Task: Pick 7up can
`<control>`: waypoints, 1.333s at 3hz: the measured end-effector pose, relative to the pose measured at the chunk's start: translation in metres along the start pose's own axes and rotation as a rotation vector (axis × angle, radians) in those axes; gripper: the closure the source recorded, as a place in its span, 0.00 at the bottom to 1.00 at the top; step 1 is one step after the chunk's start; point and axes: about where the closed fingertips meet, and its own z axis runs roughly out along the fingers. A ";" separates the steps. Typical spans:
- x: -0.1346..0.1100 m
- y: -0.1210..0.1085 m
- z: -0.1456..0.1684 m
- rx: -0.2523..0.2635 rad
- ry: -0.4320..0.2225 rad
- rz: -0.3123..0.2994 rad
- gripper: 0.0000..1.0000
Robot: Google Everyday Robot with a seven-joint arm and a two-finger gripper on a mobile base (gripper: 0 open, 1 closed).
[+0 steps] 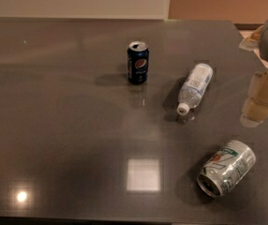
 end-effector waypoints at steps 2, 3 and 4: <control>0.000 0.009 -0.001 -0.015 -0.009 -0.065 0.00; 0.004 0.036 0.004 -0.066 -0.027 -0.186 0.00; 0.010 0.071 0.020 -0.121 -0.023 -0.349 0.00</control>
Offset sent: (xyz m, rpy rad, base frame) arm -0.0256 0.0040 -0.0107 -0.0203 0.0335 0.1992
